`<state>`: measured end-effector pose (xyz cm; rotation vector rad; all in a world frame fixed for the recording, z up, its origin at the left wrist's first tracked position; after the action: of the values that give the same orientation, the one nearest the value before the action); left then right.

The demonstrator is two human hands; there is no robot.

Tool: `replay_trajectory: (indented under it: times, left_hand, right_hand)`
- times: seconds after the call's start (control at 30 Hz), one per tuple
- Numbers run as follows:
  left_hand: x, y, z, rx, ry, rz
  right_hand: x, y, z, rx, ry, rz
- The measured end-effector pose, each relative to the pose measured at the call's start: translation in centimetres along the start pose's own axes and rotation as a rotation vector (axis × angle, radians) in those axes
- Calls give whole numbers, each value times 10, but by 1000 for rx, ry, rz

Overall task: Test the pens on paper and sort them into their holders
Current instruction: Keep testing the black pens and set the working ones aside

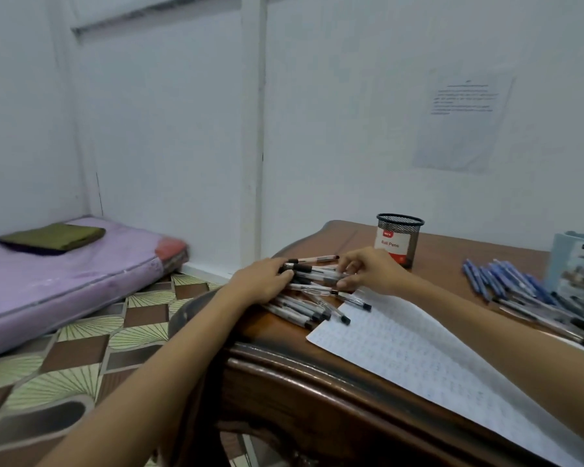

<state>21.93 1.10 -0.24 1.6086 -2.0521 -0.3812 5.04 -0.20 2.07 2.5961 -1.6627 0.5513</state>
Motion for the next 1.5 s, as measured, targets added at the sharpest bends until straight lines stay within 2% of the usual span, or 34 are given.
replay_trajectory:
  times: [0.17, 0.33, 0.47, 0.53, 0.67, 0.83, 0.97, 1.1, 1.2, 1.33, 1.5]
  left_hand:
    - [-1, 1, -1, 24, 4, -7]
    - [-3, 4, -6, -17, 63, 28]
    - [-9, 31, -14, 91, 153, 206]
    - [-14, 55, -9, 48, 142, 299]
    - [-28, 118, 22, -70, -14, 417]
    - [-48, 193, 82, -63, -265, 547]
    - [-48, 217, 113, -24, -378, 564]
    - [-49, 216, 127, 19, -449, 579]
    - [-49, 212, 130, -2, -443, 578]
    - [-47, 210, 132, -31, -441, 574]
    - [-47, 211, 133, -31, -442, 581]
  right_hand:
    - [-9, 12, -28, 168, 144, 68]
    - [-44, 44, -64, 671, 202, 278]
    - [-86, 79, -95, 880, 280, 373]
    - [-111, 100, -107, 937, 326, 418]
    - [-159, 136, -119, 949, 359, 505]
    - [-205, 168, -112, 1040, 446, 629]
    - [-223, 181, -93, 1178, 521, 691]
    - [-225, 177, -93, 1057, 488, 641]
    - [-220, 168, -95, 896, 415, 562]
    - [-223, 164, -90, 661, 343, 599]
    - [-224, 163, -90, 687, 343, 583]
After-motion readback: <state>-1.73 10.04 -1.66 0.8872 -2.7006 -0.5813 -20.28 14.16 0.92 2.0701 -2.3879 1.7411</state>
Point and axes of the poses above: each hand's wrist, its own x-axis towards the middle knuckle, its own z-axis out of the palm, y = z × x, the point moved 8 cm from there along x, towards the middle knuckle, and after that the axes turned 12 degrees about -x, right-handed, at the moved point
